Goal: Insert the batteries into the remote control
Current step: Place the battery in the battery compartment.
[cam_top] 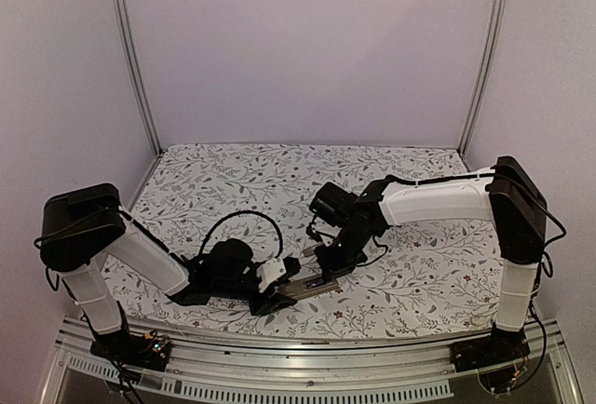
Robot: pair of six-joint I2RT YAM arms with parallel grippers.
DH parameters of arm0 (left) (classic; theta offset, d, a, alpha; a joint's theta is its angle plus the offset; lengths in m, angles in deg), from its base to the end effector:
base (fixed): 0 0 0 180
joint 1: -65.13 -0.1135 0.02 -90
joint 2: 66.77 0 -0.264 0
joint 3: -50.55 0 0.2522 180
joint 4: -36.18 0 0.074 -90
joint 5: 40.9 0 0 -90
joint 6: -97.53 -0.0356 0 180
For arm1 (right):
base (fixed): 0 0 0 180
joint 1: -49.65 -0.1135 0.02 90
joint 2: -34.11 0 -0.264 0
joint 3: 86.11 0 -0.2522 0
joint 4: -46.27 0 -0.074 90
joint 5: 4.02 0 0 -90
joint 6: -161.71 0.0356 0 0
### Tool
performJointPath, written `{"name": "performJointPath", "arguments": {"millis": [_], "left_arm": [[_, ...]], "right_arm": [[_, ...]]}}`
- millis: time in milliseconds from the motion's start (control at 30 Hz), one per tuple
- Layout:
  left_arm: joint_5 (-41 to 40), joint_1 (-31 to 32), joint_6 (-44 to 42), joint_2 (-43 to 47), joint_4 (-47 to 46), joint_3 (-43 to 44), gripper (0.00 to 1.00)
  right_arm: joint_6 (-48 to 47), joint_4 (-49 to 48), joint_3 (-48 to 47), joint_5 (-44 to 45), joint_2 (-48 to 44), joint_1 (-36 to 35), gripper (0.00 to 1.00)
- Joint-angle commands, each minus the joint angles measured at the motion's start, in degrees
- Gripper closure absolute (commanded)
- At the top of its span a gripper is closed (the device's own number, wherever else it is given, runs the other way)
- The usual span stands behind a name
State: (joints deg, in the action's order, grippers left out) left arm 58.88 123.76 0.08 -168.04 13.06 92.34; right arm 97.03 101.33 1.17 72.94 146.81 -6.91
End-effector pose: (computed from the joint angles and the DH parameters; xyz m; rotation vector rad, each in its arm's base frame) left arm 0.1445 -0.2486 0.0905 1.3249 1.8563 -0.6734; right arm 0.2065 0.3273 0.1659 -0.8649 2.9235 0.5255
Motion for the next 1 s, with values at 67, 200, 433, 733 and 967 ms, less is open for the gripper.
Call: {"name": "performJointPath", "arguments": {"millis": [67,200,433,733,967], "left_arm": [[-0.64,0.41,-1.56,-1.47,0.59,-0.48,0.71],[-0.52,0.35,-1.53,-1.6,0.43,-0.5,0.71],[-0.38,0.35,-1.81,-1.65,-0.03,-0.7,0.71],[-0.19,0.32,-1.59,-2.01,-1.04,-0.76,0.75],[0.14,0.19,-1.52,-1.99,-1.88,-1.2,0.76]], "right_arm": [[-1.67,-1.3,4.66,-4.79,8.08,-2.19,1.0],[-2.33,-3.62,6.67,-8.26,7.62,-2.24,1.0],[-7.32,-4.54,5.53,-13.8,9.76,-2.24,1.0],[-9.24,-2.76,4.58,-14.74,11.68,-2.15,1.0],[-13.56,0.42,2.47,-15.28,15.36,-2.24,1.0]]}}
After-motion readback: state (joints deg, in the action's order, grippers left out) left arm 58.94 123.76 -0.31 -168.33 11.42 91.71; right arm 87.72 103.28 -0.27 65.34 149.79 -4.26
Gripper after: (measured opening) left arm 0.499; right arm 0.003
